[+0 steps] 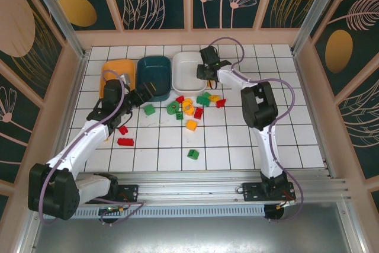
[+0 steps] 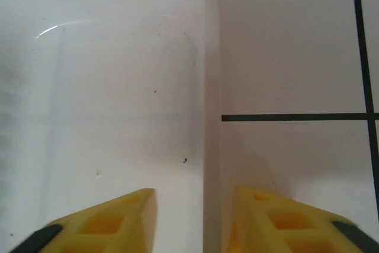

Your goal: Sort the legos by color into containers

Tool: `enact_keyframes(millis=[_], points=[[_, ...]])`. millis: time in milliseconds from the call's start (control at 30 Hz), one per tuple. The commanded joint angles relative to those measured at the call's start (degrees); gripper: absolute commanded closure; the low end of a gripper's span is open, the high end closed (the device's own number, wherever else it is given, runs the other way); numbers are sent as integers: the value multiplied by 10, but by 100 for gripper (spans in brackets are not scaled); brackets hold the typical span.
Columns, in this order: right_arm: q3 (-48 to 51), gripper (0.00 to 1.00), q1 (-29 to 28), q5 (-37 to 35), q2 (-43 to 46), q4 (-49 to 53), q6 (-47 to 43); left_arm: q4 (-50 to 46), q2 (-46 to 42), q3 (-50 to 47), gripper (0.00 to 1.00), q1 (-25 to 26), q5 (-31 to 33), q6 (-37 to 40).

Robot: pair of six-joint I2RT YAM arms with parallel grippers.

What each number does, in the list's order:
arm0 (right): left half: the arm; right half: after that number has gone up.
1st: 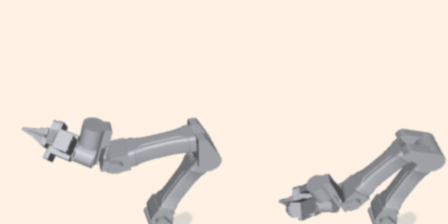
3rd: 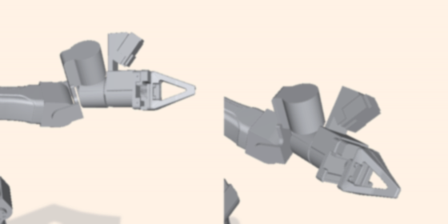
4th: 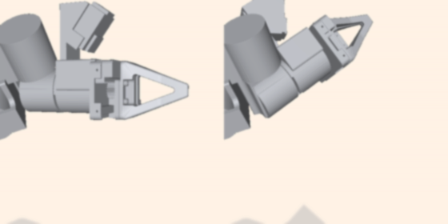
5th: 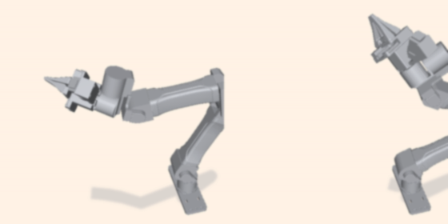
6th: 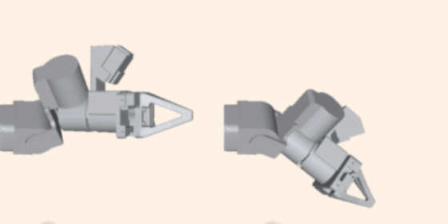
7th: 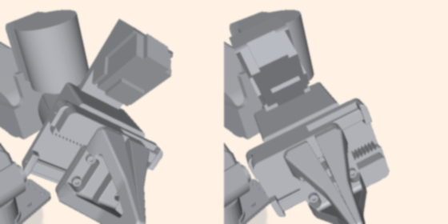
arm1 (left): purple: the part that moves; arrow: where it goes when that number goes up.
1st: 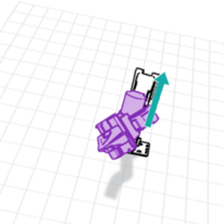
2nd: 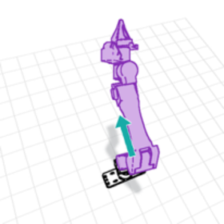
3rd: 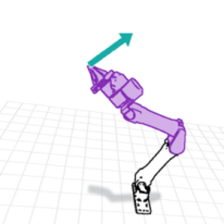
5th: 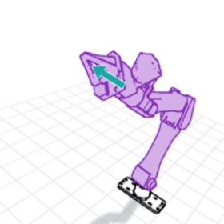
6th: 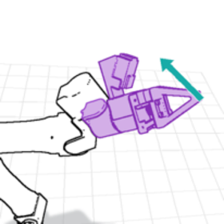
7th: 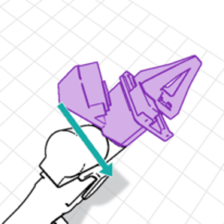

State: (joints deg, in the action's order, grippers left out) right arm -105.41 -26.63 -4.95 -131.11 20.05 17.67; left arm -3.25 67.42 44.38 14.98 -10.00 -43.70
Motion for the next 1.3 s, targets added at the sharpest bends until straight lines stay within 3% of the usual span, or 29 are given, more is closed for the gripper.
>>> enact_keyframes(millis=[0, 133, 200, 300, 367, 533, 733, 967, 1267], points=[[41, 54, 8, 29, 73, -13, -1, 0, -10, -6, 6, -3, -1, 7], [118, 47, 38, 56, 156, -48, -15, 8, -5, -4, 5, -2, -18, 5], [164, 47, 75, 111, 184, -71, 1, 17, -4, -10, 6, -3, -31, 5], [244, 47, 141, 256, 210, -140, 50, 32, 6, -19, 6, -2, -51, 3], [274, 48, 154, 281, 216, -161, 28, 37, 15, -21, 7, -3, -57, 2], [274, 48, 137, 180, 188, -103, -121, 59, 33, -25, 9, -2, -79, -7], [254, 48, 95, 159, 149, -60, -228, 60, 45, -20, 9, -3, -83, -4], [194, 48, 71, 102, 90, -45, -255, 52, 47, -18, 10, -2, -82, -3], [146, 45, 77, 125, 49, -47, -270, 45, 44, -15, 9, -3, -74, -2]])
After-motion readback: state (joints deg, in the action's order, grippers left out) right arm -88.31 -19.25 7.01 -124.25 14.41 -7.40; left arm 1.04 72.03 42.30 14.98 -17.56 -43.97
